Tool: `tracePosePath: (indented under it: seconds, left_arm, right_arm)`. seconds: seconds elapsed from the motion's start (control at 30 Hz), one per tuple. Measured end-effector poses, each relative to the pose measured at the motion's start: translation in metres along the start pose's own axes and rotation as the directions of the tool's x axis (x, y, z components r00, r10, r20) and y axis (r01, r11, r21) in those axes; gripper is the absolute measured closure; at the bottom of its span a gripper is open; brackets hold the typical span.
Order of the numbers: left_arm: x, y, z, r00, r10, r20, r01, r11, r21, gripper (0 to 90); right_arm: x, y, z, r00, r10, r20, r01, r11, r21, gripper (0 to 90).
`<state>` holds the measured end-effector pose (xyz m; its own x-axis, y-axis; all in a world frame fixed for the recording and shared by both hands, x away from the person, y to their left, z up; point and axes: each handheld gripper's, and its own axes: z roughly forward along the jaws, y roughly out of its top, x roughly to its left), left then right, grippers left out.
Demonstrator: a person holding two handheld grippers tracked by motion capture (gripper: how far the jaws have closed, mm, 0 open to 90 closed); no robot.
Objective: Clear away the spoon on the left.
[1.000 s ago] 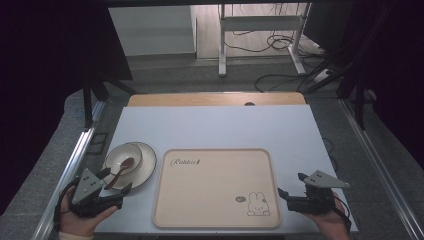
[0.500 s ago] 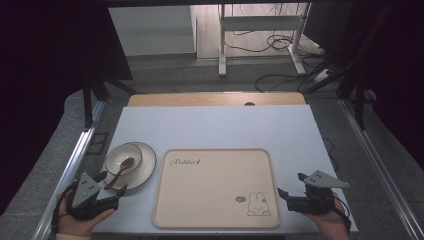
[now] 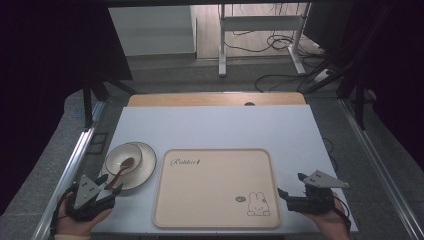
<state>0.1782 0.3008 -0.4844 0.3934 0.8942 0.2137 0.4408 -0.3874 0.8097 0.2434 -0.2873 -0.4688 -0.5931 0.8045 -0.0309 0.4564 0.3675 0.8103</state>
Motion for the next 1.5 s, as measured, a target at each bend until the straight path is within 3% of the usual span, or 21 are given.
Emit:
tracePosePath:
  seconds: [0.33,0.73,1.5]
  left_arm:
    - [-0.0015,-0.0013,-0.0003,0.9998,0.021,-0.003,-0.021,0.9998,-0.005,58.9]
    - [-0.0028,-0.0019,0.0010,0.9994,0.034,-0.003,-0.034,0.9994,0.010,68.9]
    - [-0.0024,-0.0014,0.0023,0.9993,0.023,-0.030,-0.022,0.9991,0.037,80.3]
  right_arm:
    - [-0.0001,0.0002,0.0001,1.0000,0.000,0.006,0.000,1.0000,0.003,13.5]
    - [-0.0003,0.0004,-0.0005,1.0000,0.003,0.005,-0.003,1.0000,0.000,13.6]
    - [0.0006,0.0003,0.0000,1.0000,-0.003,0.000,0.003,1.0000,0.000,13.6]
